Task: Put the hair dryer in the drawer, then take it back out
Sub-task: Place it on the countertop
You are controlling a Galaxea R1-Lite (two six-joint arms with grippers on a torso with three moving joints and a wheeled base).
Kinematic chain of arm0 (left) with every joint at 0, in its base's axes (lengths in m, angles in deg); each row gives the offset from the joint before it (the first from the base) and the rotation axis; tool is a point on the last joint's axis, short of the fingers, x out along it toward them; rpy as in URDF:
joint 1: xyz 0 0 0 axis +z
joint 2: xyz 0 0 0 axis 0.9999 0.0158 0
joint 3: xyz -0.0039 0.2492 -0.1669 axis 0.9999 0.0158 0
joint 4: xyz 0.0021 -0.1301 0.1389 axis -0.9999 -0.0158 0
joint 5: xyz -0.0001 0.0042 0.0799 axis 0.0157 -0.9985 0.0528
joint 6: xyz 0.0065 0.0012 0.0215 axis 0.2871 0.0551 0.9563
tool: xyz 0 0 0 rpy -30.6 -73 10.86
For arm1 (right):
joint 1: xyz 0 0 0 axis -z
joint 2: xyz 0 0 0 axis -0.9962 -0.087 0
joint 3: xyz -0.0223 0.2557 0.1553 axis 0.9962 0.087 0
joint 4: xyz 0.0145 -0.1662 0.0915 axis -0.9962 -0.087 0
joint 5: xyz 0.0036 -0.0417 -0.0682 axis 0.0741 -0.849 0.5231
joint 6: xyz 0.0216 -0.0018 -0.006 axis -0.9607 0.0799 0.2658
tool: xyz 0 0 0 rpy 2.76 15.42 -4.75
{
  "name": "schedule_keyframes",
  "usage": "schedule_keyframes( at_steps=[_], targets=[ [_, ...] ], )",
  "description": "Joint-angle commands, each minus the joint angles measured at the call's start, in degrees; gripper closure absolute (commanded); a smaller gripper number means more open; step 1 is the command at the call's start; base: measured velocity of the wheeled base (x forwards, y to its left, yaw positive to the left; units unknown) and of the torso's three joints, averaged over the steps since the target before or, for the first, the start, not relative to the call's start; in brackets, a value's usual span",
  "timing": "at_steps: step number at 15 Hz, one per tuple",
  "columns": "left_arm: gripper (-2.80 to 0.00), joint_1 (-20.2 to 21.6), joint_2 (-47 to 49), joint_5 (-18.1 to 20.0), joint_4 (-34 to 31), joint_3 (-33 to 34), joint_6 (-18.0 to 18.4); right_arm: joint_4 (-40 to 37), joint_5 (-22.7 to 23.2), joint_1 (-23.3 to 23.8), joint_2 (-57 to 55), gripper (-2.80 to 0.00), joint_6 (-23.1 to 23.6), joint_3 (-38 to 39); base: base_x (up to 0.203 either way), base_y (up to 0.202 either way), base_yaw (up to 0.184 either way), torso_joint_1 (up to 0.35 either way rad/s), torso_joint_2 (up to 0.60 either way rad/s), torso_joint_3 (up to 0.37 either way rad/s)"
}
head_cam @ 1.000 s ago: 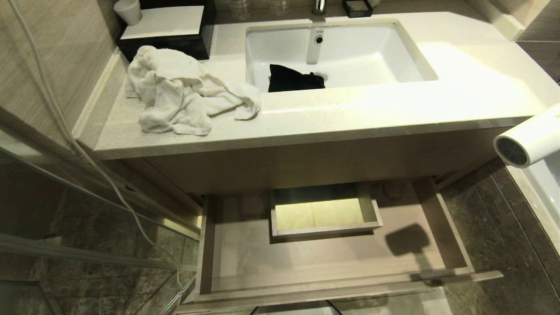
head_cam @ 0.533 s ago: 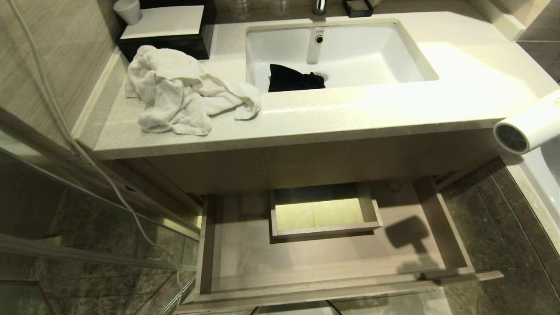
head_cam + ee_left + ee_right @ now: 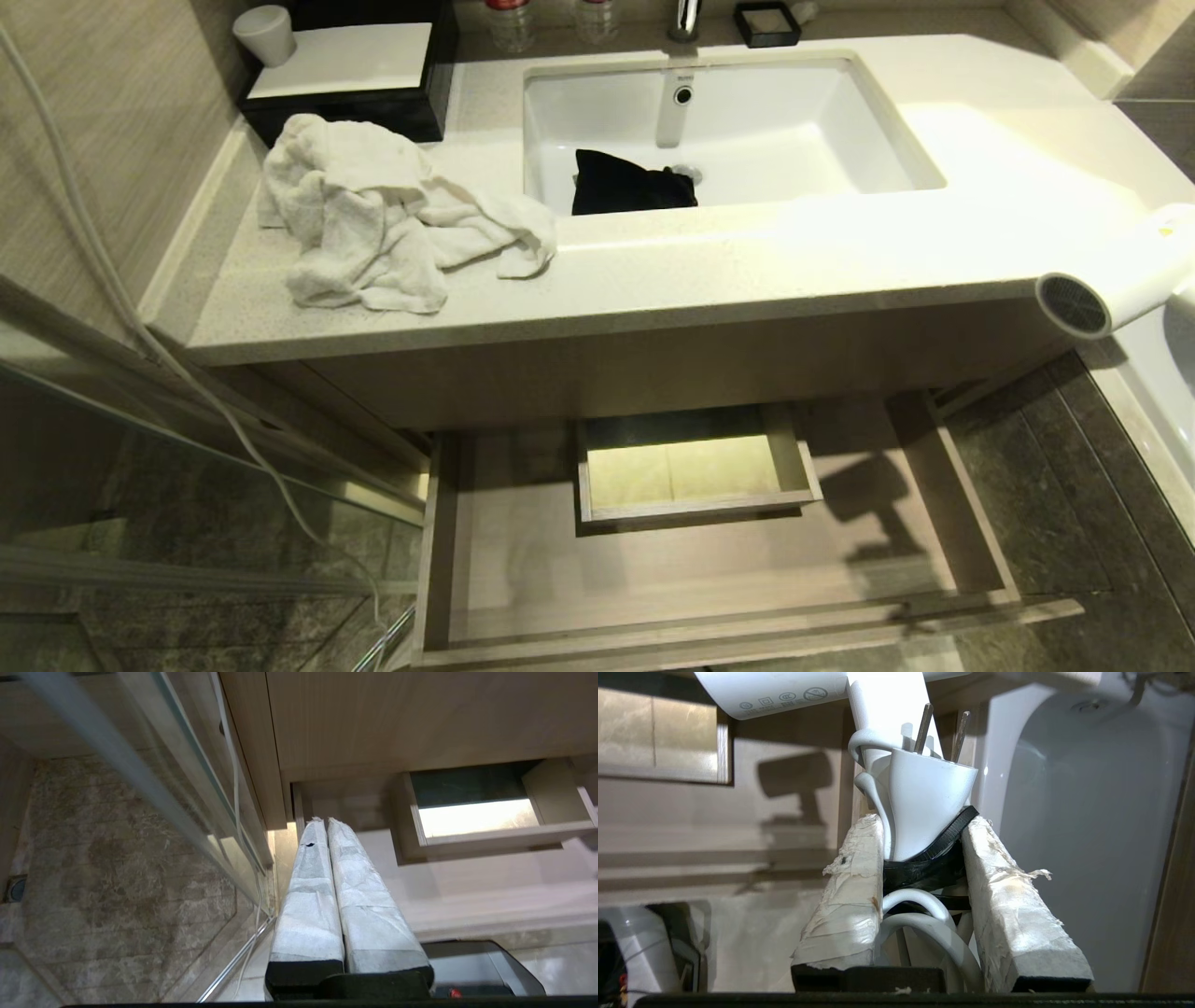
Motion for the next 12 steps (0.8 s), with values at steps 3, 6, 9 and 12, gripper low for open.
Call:
schedule_keyframes(
  at_steps=[3, 6, 9, 12],
  targets=[
    [0.0, 0.0, 0.0, -0.02, 0.01, 0.09, 0.0, 0.96, -0.14, 0.33, -2.89, 0.0, 0.07, -2.11, 0.0, 0.0, 0.0, 0.285, -0.02, 0.259],
    [0.0, 0.0, 0.0, -0.02, 0.01, 0.09, 0.0, 3.16, -0.09, 0.34, -6.62, 0.0, 0.04, -5.72, 0.0, 0.0, 0.0, 0.307, -0.07, 0.242],
    [0.0, 0.0, 0.0, -0.02, 0.01, 0.09, 0.0, 2.98, -0.14, 0.18, -12.88, 0.0, 0.04, -15.16, 0.0, 0.0, 0.0, 0.322, -0.1, 0.22],
    [0.0, 0.0, 0.0, -0.02, 0.01, 0.0, 0.0, 3.3, -0.01, 0.09, -23.48, 0.0, 0.12, -28.27, 0.0, 0.0, 0.0, 0.145, -0.05, 0.092]
  ],
)
